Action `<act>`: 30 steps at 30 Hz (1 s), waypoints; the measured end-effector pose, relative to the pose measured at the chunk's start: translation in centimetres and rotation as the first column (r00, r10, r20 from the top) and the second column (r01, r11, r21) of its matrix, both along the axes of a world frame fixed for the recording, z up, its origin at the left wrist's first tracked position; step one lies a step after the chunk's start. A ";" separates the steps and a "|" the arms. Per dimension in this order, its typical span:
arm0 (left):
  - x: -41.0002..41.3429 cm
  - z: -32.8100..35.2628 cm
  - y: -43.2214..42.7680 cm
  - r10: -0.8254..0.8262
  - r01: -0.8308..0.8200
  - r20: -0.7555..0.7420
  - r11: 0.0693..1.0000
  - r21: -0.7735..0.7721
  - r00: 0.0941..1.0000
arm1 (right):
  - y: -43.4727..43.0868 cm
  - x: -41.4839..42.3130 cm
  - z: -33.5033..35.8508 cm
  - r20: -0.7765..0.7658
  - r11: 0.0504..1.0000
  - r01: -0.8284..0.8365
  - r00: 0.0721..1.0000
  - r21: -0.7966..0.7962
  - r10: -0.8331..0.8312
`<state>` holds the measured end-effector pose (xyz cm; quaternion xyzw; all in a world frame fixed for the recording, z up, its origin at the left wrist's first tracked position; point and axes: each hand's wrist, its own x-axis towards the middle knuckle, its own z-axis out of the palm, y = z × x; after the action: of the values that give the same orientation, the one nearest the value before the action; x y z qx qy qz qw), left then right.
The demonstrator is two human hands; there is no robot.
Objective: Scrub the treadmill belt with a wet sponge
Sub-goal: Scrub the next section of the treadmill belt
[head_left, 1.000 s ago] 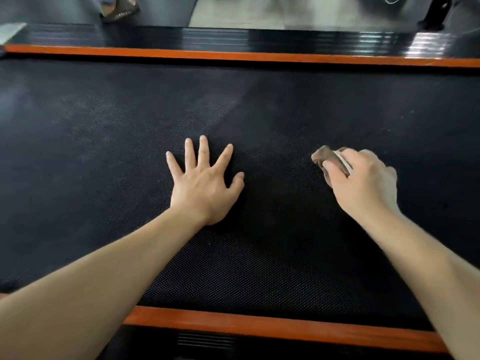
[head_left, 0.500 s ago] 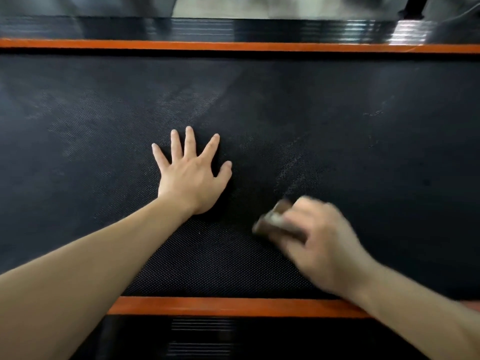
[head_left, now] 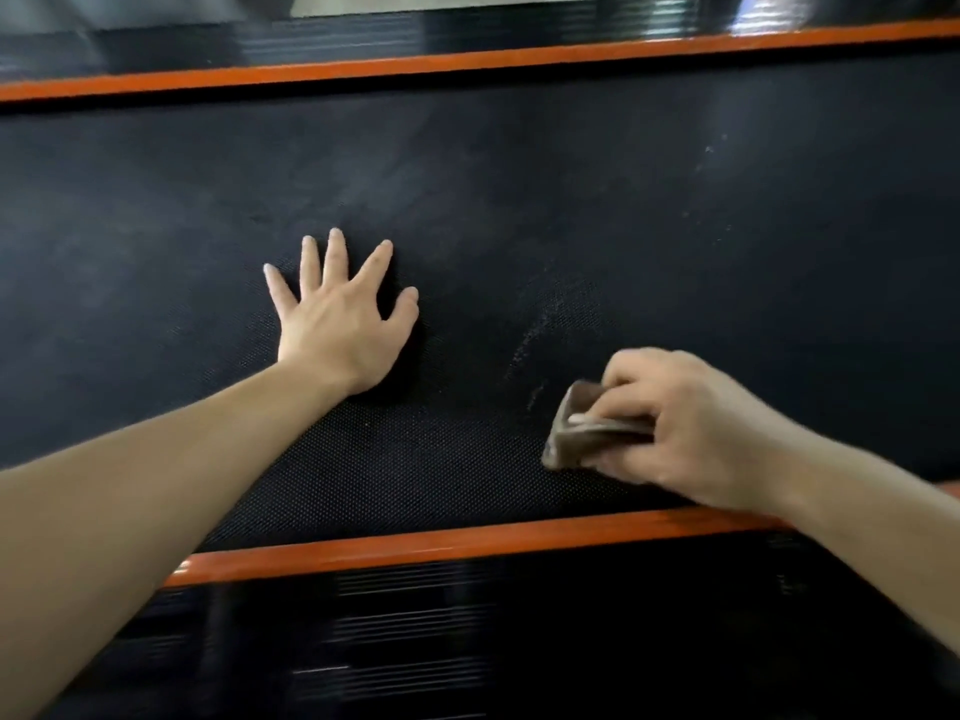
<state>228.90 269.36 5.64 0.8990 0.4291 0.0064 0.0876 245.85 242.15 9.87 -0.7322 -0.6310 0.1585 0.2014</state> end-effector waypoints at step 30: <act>4.5 -0.2 -5.1 -0.044 0.044 0.011 0.999 -0.017 0.999 | 3.5 3.8 -2.8 0.187 0.974 0.065 0.977 0.216 -0.107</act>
<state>233.40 264.27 5.46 0.9073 0.4090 0.0057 0.0977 249.68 245.65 7.03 -0.7458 -0.6286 0.0090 0.2203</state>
